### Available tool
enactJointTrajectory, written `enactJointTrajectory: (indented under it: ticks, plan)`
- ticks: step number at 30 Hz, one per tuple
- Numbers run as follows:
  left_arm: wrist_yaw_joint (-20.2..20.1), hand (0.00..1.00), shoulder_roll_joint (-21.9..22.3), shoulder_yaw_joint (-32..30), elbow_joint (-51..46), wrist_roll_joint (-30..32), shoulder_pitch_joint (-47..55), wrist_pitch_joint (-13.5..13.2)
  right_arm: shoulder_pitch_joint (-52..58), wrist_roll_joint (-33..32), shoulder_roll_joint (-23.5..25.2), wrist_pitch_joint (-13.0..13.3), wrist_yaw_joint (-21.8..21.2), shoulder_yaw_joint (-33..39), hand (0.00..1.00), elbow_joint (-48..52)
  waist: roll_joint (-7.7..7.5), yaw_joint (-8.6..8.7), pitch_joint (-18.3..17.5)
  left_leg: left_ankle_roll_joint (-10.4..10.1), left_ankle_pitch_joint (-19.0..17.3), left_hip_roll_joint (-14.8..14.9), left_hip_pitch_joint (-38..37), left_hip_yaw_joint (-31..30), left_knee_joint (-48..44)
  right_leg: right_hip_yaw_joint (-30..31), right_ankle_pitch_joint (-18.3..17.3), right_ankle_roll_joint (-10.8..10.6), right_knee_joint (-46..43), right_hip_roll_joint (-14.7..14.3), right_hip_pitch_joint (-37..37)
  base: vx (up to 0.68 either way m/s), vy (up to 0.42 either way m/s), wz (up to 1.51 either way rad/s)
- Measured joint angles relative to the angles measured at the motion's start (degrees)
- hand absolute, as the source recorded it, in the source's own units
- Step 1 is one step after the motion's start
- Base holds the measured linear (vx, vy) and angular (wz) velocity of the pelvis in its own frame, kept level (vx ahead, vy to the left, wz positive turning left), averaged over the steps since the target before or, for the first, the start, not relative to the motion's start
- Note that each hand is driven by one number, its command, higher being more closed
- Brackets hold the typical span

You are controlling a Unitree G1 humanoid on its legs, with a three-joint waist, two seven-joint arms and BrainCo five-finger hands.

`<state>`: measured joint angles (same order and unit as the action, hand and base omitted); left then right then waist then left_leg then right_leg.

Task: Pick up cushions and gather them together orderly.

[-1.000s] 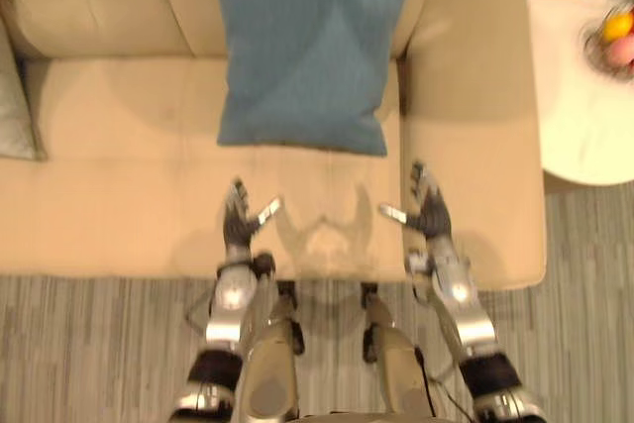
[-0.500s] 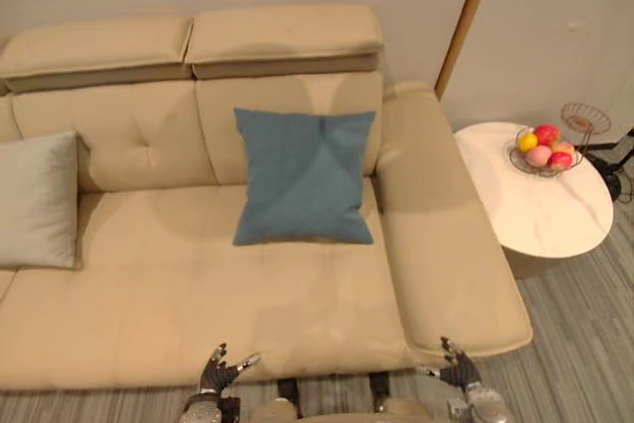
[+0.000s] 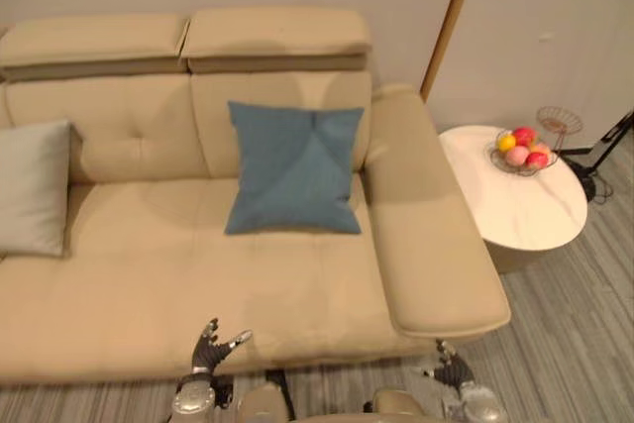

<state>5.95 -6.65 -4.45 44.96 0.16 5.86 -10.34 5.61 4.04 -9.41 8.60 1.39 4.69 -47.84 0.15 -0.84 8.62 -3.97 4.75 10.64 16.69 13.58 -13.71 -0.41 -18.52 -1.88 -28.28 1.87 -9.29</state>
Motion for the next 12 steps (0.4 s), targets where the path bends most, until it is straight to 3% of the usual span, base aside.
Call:
enactJointTrajectory:
  ticks: [2,3,5,6,8,11,12]
  plan:
    - [0.13,0.0,1.18,1.87,-0.08,-0.63,0.34,0.0,-0.44,-0.83,-0.56,-0.47,0.18,0.15,0.0,-0.48,2.14,0.36,0.95,-2.77,0.58,1.39,-1.23,-1.17,6.99,-2.17,3.32,2.32,3.05,-1.77,-0.67,-0.4,-0.128,0.29]
    - [0.17,0.0,1.36,1.86,-0.09,-0.62,0.65,-0.01,-0.34,-1.31,-0.18,-0.43,0.29,0.92,0.0,-0.28,1.23,0.37,1.2,-3.32,0.1,1.15,-1.18,-0.84,7.79,-2.56,4.26,3.3,4.4,-1.4,-1.05,-0.34,-0.127,0.3]
    - [0.17,0.0,1.38,1.67,-0.1,-0.61,0.92,0.01,-0.27,-1.46,0.4,-0.42,1.33,3.14,0.0,-0.21,0.46,0.36,1.35,-1.66,-1.03,-0.03,-0.15,-0.39,0.33,-2.66,6.0,4.87,6.28,0.08,-2.34,-0.25,-0.132,0.15]
    - [0.19,0.0,1.42,1.66,-0.25,-0.62,1.4,0.01,-0.21,-1.68,0.03,-0.43,1.68,3.77,0.0,-0.21,0.13,0.32,1.46,0.51,-2.59,-0.5,-0.09,0.67,-4.96,-2.38,7.91,4.54,8.28,0.49,-3.02,-0.2,-0.087,-0.04]
    - [0.15,0.0,1.41,1.58,-0.44,-0.65,2.32,0.0,-0.09,-1.63,-0.69,-0.45,2.14,4.15,0.0,-0.23,1.2,0.36,0.94,0.59,-7.48,-0.98,-3.64,0.91,-8.11,-2.1,11.57,4.14,12.5,0.38,-3.51,-0.16,-0.009,-0.09]
    - [0.11,0.0,1.42,1.53,-0.39,-0.66,2.42,-0.04,-0.16,-1.24,-0.77,-0.45,2.16,5.0,0.0,-0.23,1.9,0.34,0.51,0.06,-8.92,-2.17,-10.82,0.76,-0.26,-1.7,14.68,2.92,16.13,0.08,-3.57,-0.08,0.055,-0.02]
    - [0.01,0.0,1.48,1.55,-0.35,-0.65,2.17,-0.09,-0.3,-1.19,-0.81,-0.45,2.15,5.38,0.0,-0.23,3.13,0.54,-0.22,-0.85,-8.35,-2.71,-13.41,0.64,5.97,-2.35,16.5,1.89,18.15,-0.45,-3.39,-0.06,0.072,0.03]
